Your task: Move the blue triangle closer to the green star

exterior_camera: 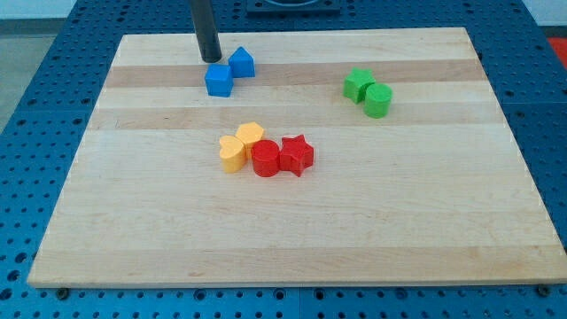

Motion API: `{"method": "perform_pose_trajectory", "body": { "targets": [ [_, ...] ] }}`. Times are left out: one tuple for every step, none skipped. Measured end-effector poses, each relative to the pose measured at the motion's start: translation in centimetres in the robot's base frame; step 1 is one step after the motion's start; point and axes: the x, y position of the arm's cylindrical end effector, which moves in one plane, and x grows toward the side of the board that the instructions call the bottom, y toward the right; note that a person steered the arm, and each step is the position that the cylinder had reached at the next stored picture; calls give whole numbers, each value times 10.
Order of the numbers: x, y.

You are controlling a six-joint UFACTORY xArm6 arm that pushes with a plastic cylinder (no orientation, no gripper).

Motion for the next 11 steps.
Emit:
{"method": "perform_pose_trajectory", "body": {
  "targets": [
    [4,19],
    [7,42],
    [11,63],
    [23,82],
    [40,87],
    [44,87],
    [44,81],
    [53,81],
    [62,81],
    [66,81],
    [89,73]
  ]
}}
